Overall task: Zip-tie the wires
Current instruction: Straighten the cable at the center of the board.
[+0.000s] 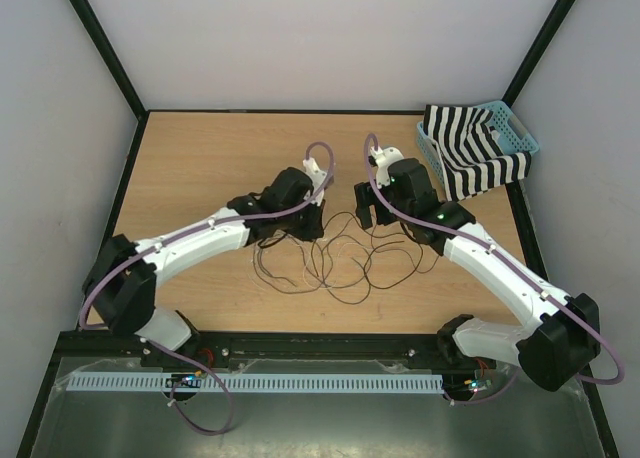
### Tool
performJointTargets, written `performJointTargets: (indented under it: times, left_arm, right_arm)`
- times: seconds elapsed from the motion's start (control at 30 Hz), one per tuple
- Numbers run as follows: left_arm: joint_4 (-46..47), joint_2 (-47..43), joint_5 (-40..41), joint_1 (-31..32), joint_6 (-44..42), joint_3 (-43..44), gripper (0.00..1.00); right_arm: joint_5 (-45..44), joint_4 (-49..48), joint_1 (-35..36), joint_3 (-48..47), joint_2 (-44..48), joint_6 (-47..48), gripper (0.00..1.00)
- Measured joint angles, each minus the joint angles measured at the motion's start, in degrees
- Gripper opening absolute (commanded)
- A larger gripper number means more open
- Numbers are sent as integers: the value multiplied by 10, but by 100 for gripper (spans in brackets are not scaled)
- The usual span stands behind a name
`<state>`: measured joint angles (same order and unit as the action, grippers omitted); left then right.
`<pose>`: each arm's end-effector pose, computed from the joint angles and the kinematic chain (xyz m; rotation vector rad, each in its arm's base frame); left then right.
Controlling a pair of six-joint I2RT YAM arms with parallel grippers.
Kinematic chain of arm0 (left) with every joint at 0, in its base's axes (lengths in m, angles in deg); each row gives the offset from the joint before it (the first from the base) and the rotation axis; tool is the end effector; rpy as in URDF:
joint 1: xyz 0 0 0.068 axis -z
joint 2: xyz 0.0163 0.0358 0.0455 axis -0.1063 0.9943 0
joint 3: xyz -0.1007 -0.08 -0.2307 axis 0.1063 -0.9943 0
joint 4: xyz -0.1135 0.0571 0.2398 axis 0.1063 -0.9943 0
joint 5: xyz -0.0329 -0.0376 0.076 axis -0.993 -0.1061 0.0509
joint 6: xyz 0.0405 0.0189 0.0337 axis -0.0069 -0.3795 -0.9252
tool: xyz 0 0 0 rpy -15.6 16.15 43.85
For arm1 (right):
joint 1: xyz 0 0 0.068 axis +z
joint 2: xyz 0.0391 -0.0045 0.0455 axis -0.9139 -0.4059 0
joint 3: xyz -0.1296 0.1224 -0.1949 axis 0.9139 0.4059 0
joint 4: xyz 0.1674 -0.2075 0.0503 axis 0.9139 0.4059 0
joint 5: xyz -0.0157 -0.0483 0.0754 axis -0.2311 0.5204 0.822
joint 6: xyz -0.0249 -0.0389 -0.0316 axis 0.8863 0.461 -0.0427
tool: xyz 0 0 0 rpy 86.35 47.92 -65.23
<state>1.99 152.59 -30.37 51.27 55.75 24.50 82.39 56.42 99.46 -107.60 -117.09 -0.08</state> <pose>0.2442 -0.2537 0.2338 0.6626 2.2543 -0.7180 0.2350 0.1523 0.2975 -0.4454 2.0887 0.3622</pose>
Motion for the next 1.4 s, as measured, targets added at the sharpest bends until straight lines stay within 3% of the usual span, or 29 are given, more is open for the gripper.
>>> performJointTargets:
  times: [0.33, 0.57, 0.7, 0.97, 1.4]
  left_arm:
    - [-95, -115, -6, -38, -8, -8, 0]
    - [-142, -212, 6, -179, 39, -103, 0]
    - [-166, -266, 7, -226, 51, -154, 0]
    - [-166, -248, -6, -240, 73, -207, 0]
    - [-108, -163, -14, -240, 105, -272, 31]
  right_arm:
    - [-7, 0, 0, 3, 0, 5, 87]
    - [-17, 0, 0, 8, 0, 10, 86]
    - [-20, 0, 0, 8, 0, 11, 86]
    - [-20, 0, 0, 8, 0, 11, 86]
    - [3, 0, 0, 8, -12, 11, 92]
